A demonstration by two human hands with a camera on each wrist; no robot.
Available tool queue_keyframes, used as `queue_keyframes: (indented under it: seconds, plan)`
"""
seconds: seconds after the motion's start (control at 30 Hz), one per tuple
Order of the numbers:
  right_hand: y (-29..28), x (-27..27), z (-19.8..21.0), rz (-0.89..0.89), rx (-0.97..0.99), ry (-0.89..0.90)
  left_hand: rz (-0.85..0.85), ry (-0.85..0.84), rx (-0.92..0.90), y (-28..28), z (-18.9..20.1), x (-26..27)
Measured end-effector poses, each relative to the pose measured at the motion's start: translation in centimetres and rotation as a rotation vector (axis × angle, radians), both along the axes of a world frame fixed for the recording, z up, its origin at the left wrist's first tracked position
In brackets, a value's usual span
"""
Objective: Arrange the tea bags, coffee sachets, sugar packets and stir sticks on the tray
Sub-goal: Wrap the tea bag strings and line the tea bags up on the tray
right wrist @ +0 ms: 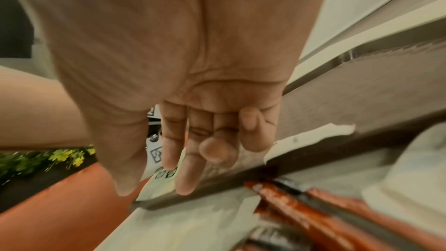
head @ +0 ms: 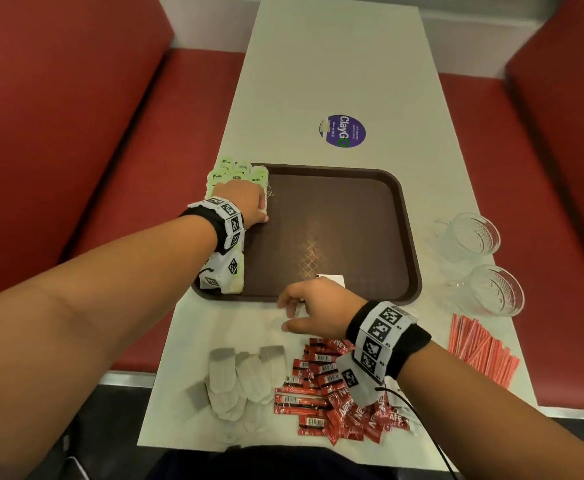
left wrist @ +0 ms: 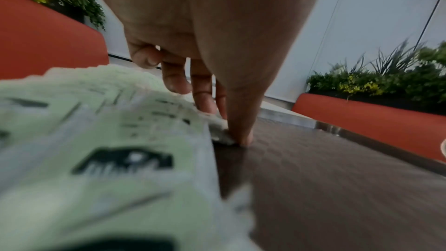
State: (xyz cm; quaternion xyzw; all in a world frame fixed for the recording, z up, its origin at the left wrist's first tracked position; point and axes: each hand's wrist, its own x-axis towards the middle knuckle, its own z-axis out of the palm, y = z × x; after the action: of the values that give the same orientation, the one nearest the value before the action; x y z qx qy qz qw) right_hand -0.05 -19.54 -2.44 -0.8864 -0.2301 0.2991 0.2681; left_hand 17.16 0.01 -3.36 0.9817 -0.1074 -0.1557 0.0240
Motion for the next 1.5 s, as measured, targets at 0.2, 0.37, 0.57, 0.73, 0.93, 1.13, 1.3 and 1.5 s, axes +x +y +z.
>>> queue_keyframes:
  seconds: [0.2, 0.37, 0.57, 0.73, 0.93, 1.13, 1.3, 1.5]
  plan:
    - [0.8, -1.6, 0.2, 0.074, -0.056, -0.023, -0.036, -0.094, -0.155, 0.2, 2.4, -4.0]
    - [2.2, -3.6, 0.2, 0.253, -0.158, -0.041, -0.242, -0.041, -0.301, 1.4, 4.0, -12.7]
    - [3.0, -5.2, -0.1, 0.371, -0.286, -0.151, -0.445, 0.113, -0.193, 3.6, 2.3, -21.5]
    - [3.5, -5.7, -0.3, 0.383, -0.360, -0.259, -0.478, 0.230, -0.100, 3.7, 0.5, -24.7]
    - [3.7, -6.0, -0.2, 0.375, -0.395, -0.279, -0.458, 0.148, -0.041, 2.6, -0.4, -26.0]
    - [3.3, -5.0, -0.6, 0.275, -0.383, -0.236, -0.443, 0.074, 0.000, 2.0, -0.1, -25.6]
    - [1.9, -4.1, -0.4, 0.064, -0.211, -0.231, -0.384, 0.028, -0.232, 2.7, 0.2, -24.0]
    - [1.3, -2.6, 1.2, -0.221, 0.126, -0.184, -0.196, -0.020, -0.458, 4.1, 2.2, -20.4]
